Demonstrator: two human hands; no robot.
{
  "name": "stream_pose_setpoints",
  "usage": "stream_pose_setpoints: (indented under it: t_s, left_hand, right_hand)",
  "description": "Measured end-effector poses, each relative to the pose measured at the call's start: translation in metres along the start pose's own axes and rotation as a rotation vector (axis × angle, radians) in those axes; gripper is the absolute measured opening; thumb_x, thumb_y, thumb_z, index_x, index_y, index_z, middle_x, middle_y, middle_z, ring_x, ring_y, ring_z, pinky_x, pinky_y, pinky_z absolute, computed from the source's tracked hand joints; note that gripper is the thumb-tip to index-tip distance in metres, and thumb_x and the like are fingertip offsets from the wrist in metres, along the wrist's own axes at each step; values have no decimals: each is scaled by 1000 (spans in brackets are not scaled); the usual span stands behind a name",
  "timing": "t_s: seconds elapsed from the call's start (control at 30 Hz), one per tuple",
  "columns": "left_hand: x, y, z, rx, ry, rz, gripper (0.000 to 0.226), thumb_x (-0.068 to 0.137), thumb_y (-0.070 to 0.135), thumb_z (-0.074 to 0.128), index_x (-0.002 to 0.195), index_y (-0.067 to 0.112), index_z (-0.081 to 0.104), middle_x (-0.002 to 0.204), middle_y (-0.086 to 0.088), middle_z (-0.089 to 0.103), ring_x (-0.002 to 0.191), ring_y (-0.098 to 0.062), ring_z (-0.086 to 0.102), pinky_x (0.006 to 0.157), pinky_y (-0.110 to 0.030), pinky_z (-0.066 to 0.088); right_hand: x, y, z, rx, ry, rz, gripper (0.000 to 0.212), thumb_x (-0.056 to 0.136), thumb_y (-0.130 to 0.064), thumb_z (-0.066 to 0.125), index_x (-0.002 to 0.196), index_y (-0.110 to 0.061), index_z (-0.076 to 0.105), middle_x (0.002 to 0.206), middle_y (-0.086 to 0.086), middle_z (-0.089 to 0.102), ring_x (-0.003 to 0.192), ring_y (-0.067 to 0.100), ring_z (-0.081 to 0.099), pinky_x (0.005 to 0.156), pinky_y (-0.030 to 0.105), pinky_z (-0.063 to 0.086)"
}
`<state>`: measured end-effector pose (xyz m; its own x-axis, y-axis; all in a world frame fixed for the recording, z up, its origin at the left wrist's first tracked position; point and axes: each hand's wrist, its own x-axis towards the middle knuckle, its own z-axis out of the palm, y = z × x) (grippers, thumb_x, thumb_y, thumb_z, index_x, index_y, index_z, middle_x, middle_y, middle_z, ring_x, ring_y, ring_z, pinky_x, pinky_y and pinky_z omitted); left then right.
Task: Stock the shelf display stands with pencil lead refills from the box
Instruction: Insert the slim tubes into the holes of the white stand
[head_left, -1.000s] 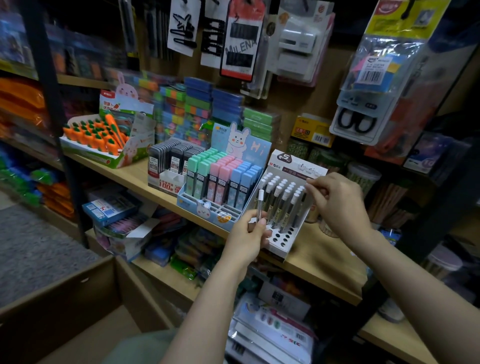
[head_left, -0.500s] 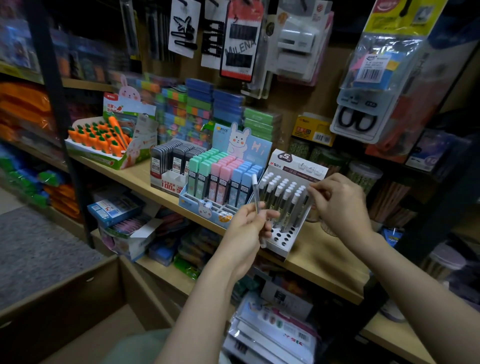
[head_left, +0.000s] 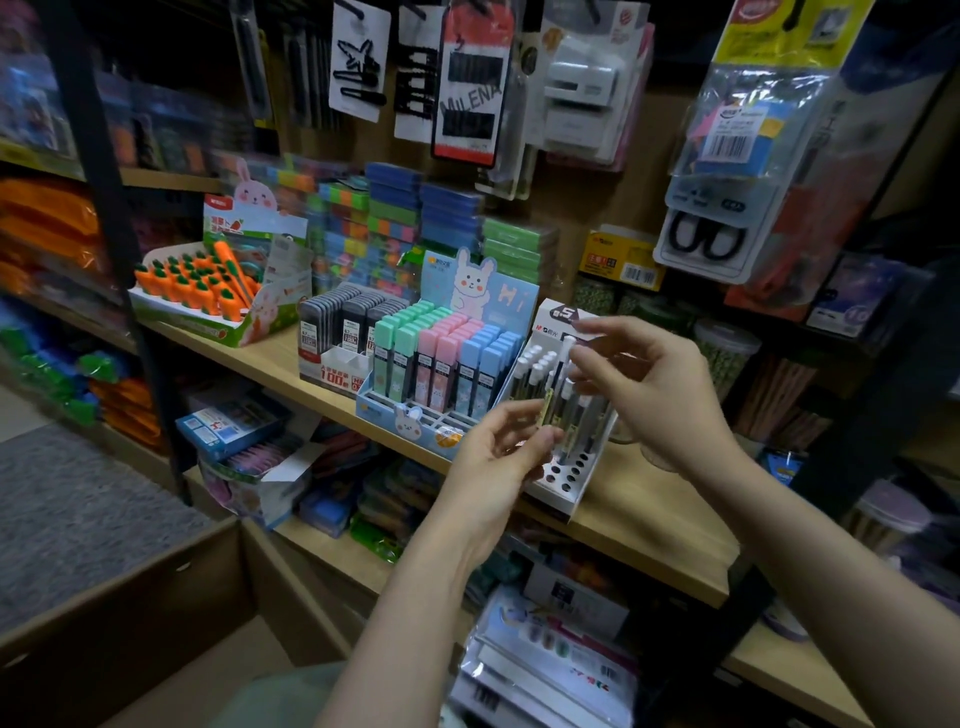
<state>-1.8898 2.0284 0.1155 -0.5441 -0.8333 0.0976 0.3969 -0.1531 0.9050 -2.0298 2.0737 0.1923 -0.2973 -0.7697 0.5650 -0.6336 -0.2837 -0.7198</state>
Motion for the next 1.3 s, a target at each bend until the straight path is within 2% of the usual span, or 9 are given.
stream_pose_setpoints:
  t_s: [0.07,0.23,0.33,0.43,0.57,0.67,1.07,1.23,1.3]
  left_hand:
    - [0,0,0,-5,17,11,25,89,6,65,106,24,64,96,0,74,88,-7,68,84,-30,50]
    - [2,-3,0,104,-3,93,23,88,8,68,102,27,67,105,-4,71,94,-8,67,81,-21,53]
    - [6,-10,-7,512,57,199,24,87,19,70,108,28,63,110,10,65,103,-4,61,88,-20,51]
    - [5,-22,-17,1038,141,281,33,89,32,67,121,30,58,126,11,47,118,-7,45,95,-21,40]
    - [2,-39,-28,1367,79,334,35,93,39,59,128,31,56,141,5,38,136,-14,25,114,-35,28]
    - [0,-44,-32,1390,60,334,34,94,35,58,128,33,57,147,3,33,140,-15,17,113,-33,28]
    - [2,-46,-32,1379,65,306,37,93,25,59,129,35,57,149,5,29,141,-16,13,109,-37,34]
    - [2,-47,-34,1367,68,291,40,93,23,59,130,38,55,148,8,29,139,-13,13,108,-36,36]
    - [2,-46,-35,1363,66,292,41,92,24,59,130,39,55,148,9,29,138,-12,13,107,-36,36]
  right_hand:
    - [1,-1,1,21,1,-6,18,86,-17,73,104,-21,73,84,-3,75,76,11,73,75,35,61]
    - [-4,2,-1,46,1,7,21,79,-13,79,97,-17,71,82,1,75,74,14,74,71,33,61]
    - [-1,3,-19,-11,67,-25,20,80,-12,78,97,-16,69,80,-1,74,72,9,73,66,22,59]
    - [-1,6,-36,-216,152,-123,17,82,-17,77,96,-20,68,80,-13,70,73,-5,67,67,7,51]
    - [-9,22,-26,-375,140,-197,14,83,-16,76,92,-18,65,79,-16,66,75,-2,65,67,4,47]
    - [-11,36,-16,-393,127,-198,14,84,-13,75,90,-17,63,79,-17,64,76,-3,64,68,9,50]
    - [-9,50,-17,-436,178,-205,17,82,-15,76,84,-23,62,75,-22,60,78,-12,62,68,-2,42]
    - [3,58,-15,-529,134,-129,9,83,-14,76,82,-14,67,80,-2,64,71,6,63,69,27,58]
    - [2,60,-15,-549,131,-143,10,83,-16,76,81,-15,66,79,-4,63,69,4,61,66,21,55]
